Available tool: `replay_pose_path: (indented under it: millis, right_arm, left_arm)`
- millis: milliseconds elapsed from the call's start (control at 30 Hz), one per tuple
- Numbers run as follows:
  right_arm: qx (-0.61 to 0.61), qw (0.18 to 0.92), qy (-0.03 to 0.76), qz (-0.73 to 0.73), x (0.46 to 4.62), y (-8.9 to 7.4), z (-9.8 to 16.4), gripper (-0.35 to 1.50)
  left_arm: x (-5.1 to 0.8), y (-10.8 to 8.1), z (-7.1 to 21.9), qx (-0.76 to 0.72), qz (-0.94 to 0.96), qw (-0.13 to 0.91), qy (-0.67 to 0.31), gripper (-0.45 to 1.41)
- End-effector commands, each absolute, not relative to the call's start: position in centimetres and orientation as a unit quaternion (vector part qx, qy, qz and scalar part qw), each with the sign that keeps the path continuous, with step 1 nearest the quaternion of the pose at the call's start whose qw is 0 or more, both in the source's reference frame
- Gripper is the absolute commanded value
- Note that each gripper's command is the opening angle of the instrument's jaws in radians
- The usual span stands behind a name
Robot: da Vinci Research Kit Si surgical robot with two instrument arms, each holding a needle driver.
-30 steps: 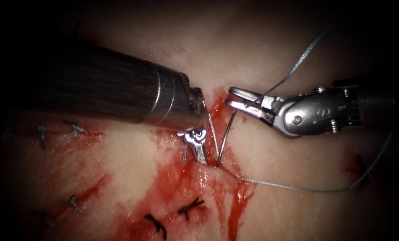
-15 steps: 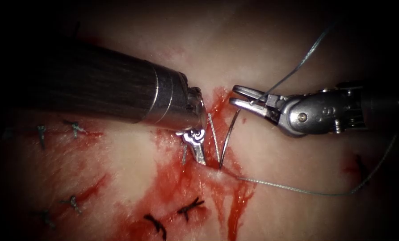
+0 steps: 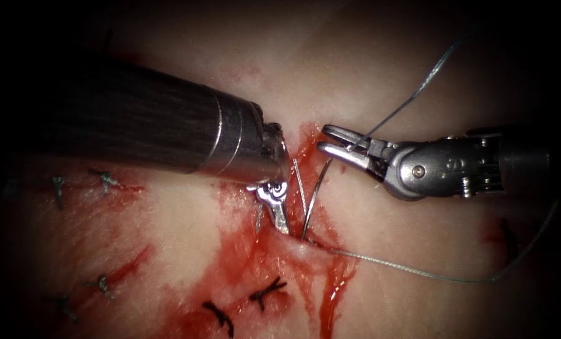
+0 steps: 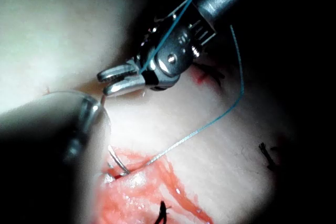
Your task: Wound Closure
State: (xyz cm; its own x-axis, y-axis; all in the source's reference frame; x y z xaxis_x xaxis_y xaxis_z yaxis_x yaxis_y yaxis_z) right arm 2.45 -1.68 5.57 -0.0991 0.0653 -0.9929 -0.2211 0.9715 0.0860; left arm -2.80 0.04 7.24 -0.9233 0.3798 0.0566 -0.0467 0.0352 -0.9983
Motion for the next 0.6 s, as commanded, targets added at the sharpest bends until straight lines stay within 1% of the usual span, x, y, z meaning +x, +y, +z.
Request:
replay_pose_path:
  millis: [33, 333, 600]
  right_arm:
    - [-0.059, 0.67, 0.731, 0.114, 2.53, -1.67, 5.58, -0.35]
    - [-0.065, 0.673, 0.724, 0.134, 2.51, -1.64, 5.58, -0.35]
    - [-0.043, 0.668, 0.726, 0.158, 2.49, -1.64, 5.57, -0.35]
  left_arm:
    - [-2.84, 0.03, 7.28, -0.118, 0.684, 0.155, -0.703, -0.45]
    - [-2.84, 0.02, 7.27, -0.119, 0.685, 0.153, -0.702, -0.45]
    - [-2.84, 0.03, 7.27, -0.119, 0.685, 0.152, -0.703, -0.45]
